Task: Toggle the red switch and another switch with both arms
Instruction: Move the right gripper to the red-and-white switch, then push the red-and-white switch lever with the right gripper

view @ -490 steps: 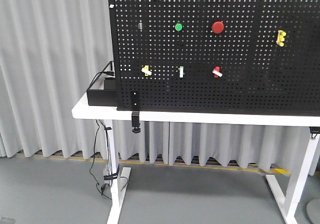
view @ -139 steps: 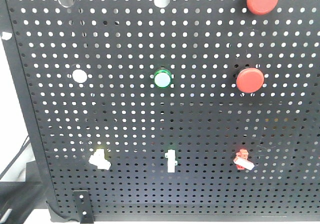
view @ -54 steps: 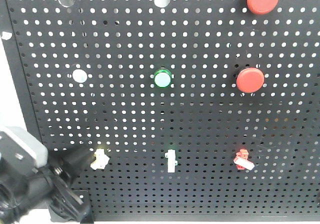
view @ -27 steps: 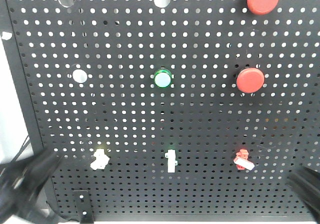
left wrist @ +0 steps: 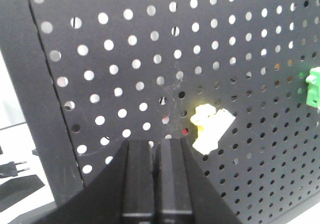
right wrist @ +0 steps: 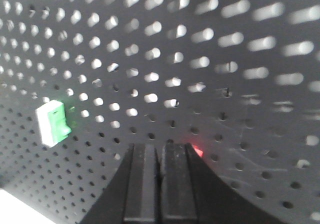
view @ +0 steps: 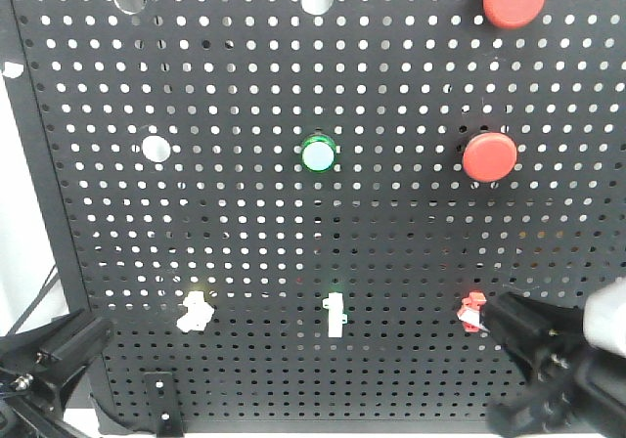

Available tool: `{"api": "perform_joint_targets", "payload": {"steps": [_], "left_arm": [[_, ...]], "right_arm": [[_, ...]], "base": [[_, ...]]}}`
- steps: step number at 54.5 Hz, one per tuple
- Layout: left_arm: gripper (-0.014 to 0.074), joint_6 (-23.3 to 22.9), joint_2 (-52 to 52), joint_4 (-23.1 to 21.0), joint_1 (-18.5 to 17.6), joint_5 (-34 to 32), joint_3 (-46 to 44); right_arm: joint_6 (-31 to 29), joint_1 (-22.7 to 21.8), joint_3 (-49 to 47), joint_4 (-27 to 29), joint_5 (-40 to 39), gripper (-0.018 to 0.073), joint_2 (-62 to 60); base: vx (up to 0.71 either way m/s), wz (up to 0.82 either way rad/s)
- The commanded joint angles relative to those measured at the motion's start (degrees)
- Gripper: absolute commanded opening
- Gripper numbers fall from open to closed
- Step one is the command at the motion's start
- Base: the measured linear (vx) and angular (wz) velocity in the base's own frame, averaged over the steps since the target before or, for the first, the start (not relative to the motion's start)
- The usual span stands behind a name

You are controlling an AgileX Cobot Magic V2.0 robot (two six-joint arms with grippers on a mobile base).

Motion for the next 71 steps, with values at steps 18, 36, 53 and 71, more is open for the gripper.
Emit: {"api": "perform_joint_targets", "payload": {"steps": [18,36,53,71], "left_arm": [[0.0001,-0.1,-1.2,-1.2,-0.2,-5.1,-1.5],[0.0001,-0.1,-1.2,-1.2,-0.2,-5.2,-1.5],[0.0001,0.5,-1.2,-1.2,-0.2,-5.1,-1.5],[0.0001,0.5,-1.2,-1.2,-0.2,-5.2,-1.5]], "right_arm": [[-10.7,0.3,-2.2,16.8,-7.2,-0.0009,3.3],[-7.8,0.3,-2.9,11.2,-7.6,-0.0009,4.8],[-1.0,0.3,-2.9,3.6,-8.2,-0.0009,6.7],[1.2,0.3,-2.9,0.9,-8.0,-0.0009,8.8]], "base": [[0.00,0.00],[0.00,0.00],[0.00,0.00],[0.00,0.00]]}}
